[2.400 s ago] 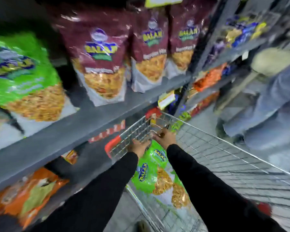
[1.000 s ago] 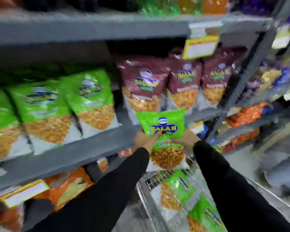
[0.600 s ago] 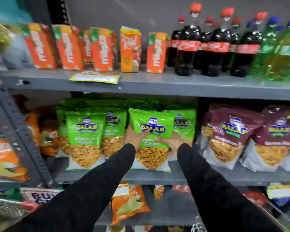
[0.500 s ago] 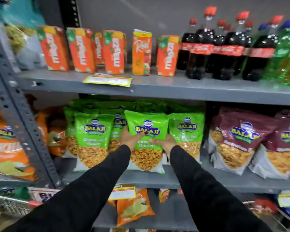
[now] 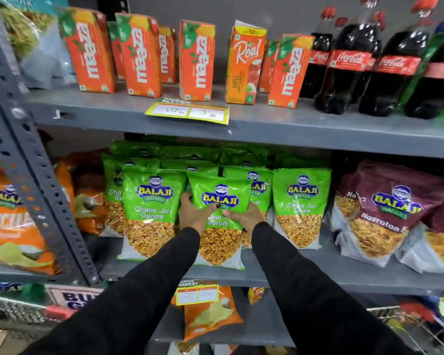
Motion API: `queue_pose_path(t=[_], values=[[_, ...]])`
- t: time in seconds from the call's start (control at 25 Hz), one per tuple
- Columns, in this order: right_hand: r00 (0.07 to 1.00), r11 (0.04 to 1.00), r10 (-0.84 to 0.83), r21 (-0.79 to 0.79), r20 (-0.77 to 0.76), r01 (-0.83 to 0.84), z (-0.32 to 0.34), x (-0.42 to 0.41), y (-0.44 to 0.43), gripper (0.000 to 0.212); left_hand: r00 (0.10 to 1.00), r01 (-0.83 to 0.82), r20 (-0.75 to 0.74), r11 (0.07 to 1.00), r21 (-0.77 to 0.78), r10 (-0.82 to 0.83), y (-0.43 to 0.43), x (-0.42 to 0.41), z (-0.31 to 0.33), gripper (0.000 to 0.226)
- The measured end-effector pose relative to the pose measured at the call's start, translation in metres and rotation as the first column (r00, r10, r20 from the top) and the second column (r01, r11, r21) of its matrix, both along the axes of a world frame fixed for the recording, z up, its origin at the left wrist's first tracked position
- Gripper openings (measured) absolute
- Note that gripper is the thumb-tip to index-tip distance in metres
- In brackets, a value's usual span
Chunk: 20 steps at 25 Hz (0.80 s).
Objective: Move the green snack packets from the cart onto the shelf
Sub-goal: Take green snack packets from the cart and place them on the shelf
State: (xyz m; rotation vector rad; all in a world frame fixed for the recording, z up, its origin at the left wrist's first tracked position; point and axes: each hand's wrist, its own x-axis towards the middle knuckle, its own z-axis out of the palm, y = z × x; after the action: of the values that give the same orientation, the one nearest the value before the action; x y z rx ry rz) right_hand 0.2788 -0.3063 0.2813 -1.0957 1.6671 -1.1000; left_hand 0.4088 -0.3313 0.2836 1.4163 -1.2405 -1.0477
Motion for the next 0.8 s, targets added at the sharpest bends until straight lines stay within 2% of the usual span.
queue_pose_path(t=[0.08, 0.16, 0.24, 0.28, 0.36, 0.44, 0.56, 0.64, 0.72, 0.8], values=[[0.997, 1.0, 0.009, -0.021, -0.071, -0.011, 0.005, -0.008, 0.007, 0.076, 0.996, -0.081, 0.031, 0.99, -0.116, 0.085, 0.014, -0.006, -0.002, 0.078], [0.999, 1.0, 0.012, -0.023, -0.048, -0.013, 0.007, -0.028, 0.018, 0.055, 0.974, -0.136, 0.137, 0.949, -0.284, 0.181, 0.033, -0.016, -0.008, 0.083], [0.999, 0.999, -0.036, -0.022, 0.006, 0.036, 0.008, -0.063, 0.041, 0.023, 0.959, -0.1, 0.197, 0.891, -0.443, 0.205, 0.055, -0.04, -0.015, 0.08], [0.997, 0.998, -0.067, -0.005, 0.029, 0.067, 0.007, -0.083, 0.054, 0.014, 0.964, -0.053, 0.2, 0.865, -0.499, 0.174, 0.065, -0.055, -0.018, 0.078], [0.987, 0.986, -0.16, 0.044, 0.014, 0.159, 0.005, -0.134, 0.094, 0.015, 0.975, 0.12, 0.22, 0.842, -0.525, -0.002, 0.09, -0.102, -0.026, 0.072], [0.975, 0.972, -0.22, 0.089, 0.002, 0.219, -0.008, -0.178, 0.133, 0.006, 0.945, 0.314, 0.228, 0.845, -0.433, -0.234, 0.118, -0.147, -0.035, 0.059], [0.933, 0.926, -0.353, 0.12, -0.068, 0.359, -0.051, -0.256, 0.203, 0.01, 0.797, 0.603, 0.188, 0.748, -0.276, -0.573, 0.168, -0.232, -0.064, 0.032], [0.905, 0.889, -0.417, 0.172, -0.083, 0.425, -0.087, -0.287, 0.238, 0.002, 0.701, 0.712, 0.217, 0.681, -0.17, -0.679, 0.189, -0.272, -0.091, 0.026], [0.847, 0.811, -0.53, 0.268, -0.042, 0.521, -0.135, -0.323, 0.272, 0.014, 0.567, 0.802, 0.304, 0.597, 0.008, -0.766, 0.21, -0.321, -0.128, 0.02], [0.766, 0.708, -0.643, 0.381, 0.001, 0.594, -0.181, -0.346, 0.304, 0.031, 0.388, 0.854, 0.339, 0.473, 0.218, -0.857, 0.227, -0.36, -0.164, 0.011]])
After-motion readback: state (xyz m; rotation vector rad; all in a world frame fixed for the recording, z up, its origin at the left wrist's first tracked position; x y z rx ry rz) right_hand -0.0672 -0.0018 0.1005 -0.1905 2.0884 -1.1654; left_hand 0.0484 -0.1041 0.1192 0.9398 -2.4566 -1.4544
